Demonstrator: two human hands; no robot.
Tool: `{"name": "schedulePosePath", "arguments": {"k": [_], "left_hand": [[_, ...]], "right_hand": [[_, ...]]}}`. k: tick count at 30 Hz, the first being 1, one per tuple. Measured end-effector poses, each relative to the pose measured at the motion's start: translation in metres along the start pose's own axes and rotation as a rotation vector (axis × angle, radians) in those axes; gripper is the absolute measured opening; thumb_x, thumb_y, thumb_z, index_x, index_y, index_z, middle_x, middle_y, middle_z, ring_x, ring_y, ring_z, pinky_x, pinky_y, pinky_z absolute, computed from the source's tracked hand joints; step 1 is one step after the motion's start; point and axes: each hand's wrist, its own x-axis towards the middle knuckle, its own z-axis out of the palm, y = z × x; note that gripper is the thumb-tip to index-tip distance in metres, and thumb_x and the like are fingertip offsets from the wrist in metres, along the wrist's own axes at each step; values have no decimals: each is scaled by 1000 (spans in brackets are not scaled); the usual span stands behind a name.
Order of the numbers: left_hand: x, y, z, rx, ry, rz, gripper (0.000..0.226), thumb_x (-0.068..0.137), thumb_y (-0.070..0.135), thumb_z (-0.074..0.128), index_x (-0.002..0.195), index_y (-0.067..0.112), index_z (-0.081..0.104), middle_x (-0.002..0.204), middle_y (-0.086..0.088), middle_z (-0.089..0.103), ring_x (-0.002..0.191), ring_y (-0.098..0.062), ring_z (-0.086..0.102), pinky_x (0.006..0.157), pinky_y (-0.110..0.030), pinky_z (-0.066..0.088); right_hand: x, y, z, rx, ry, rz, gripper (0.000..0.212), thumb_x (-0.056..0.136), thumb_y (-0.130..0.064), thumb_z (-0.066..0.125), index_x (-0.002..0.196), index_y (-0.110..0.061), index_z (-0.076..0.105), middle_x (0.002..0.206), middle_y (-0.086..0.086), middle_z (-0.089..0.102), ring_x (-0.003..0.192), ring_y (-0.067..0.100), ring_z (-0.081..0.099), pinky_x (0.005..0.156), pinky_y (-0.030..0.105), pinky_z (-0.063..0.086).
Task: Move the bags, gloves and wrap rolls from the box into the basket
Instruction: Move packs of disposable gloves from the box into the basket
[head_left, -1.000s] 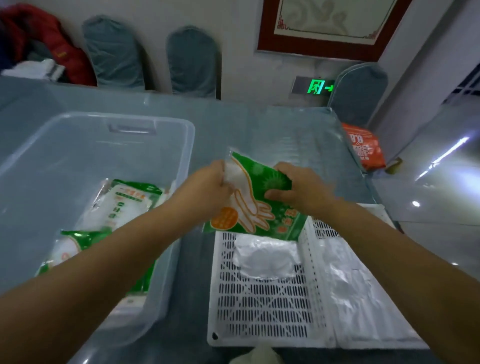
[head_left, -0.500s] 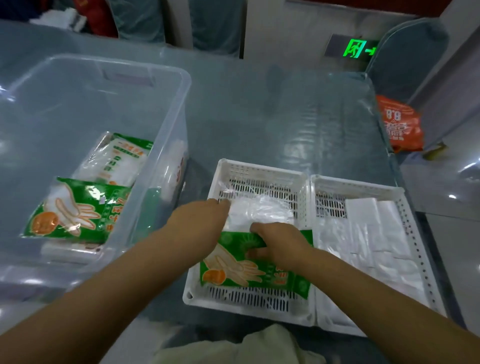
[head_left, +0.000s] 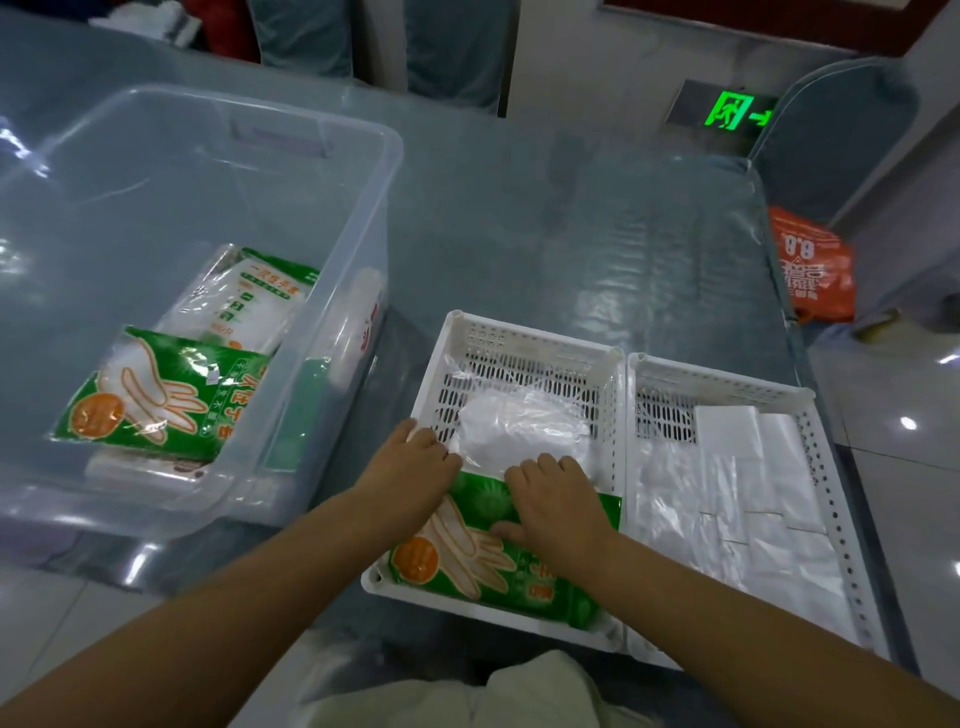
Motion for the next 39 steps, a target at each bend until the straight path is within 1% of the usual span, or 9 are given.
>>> {"name": "schedulePosePath", "arguments": {"k": [4, 8, 14, 20, 24, 27, 30, 35, 39], "left_hand": [[-2, -1, 7, 35, 29, -17, 56, 81, 27, 63, 130, 17, 39, 133, -6, 50, 124, -25, 41, 112, -45, 16], [-14, 1, -20, 12, 130, -6, 64, 77, 18, 67, 133, 14, 36, 135, -9, 47, 122, -26, 44, 105, -41, 29], [-48, -13, -102, 44, 390, 23, 47, 77, 14, 64, 121, 16, 47, 119, -7, 57, 108, -27, 52, 95, -40, 37], [-105, -94, -149, 53, 582, -64, 40, 56, 21, 85, 93, 18, 68, 87, -2, 71, 80, -23, 67, 76, -37, 53], [-141, -181, -144, -8, 587, -236, 25, 68, 15, 75, 92, 13, 69, 83, -10, 71, 78, -33, 65, 74, -43, 51], [-162, -247, -129, -39, 544, -385, 25, 70, 10, 74, 95, 11, 70, 85, -14, 72, 81, -36, 65, 75, -44, 49], [-179, -298, -107, -50, 471, -452, 25, 73, 12, 72, 98, 12, 70, 89, -13, 72, 87, -36, 65, 78, -42, 47], [-194, -340, -73, 9, 326, -380, 33, 66, 20, 78, 98, 15, 70, 90, -6, 72, 96, -29, 63, 88, -41, 45], [-202, -350, -65, -9, 364, -297, 37, 50, 18, 86, 84, 14, 72, 78, -5, 72, 88, -29, 66, 83, -43, 49]], "right_hand": [[-4, 2, 7, -51, 26, 34, 54, 78, -65, 45, 99, -15, 49, 97, 4, 55, 88, 22, 45, 80, 38, 35], [-2, 8, -4, -60, 91, 62, 51, 84, -60, 38, 103, -15, 52, 100, 4, 58, 91, 23, 49, 80, 37, 37], [18, 10, -72, 13, 449, 67, 22, 84, -31, 65, 89, -10, 65, 79, 9, 69, 68, 29, 62, 62, 36, 49], [54, -26, -160, 60, 648, 55, 21, 88, -25, 54, 80, -9, 66, 68, 7, 67, 57, 26, 58, 56, 30, 42], [92, -82, -207, 145, 701, -40, 25, 89, -24, 50, 78, -10, 67, 67, 7, 67, 56, 25, 57, 57, 28, 46], [137, -136, -225, 152, 625, -129, 20, 87, -23, 51, 77, -11, 64, 67, 7, 64, 60, 28, 56, 55, 32, 44], [195, -195, -218, 123, 299, -165, 20, 88, -30, 49, 92, -15, 61, 86, 9, 66, 79, 32, 60, 62, 33, 39], [275, -258, -167, -4, -303, -150, 33, 90, -33, 49, 118, -16, 50, 117, 8, 57, 103, 27, 55, 69, 31, 36], [289, -268, -134, 46, -450, -78, 62, 78, -41, 68, 126, -14, 39, 118, 9, 53, 100, 27, 55, 72, 36, 42]]}}
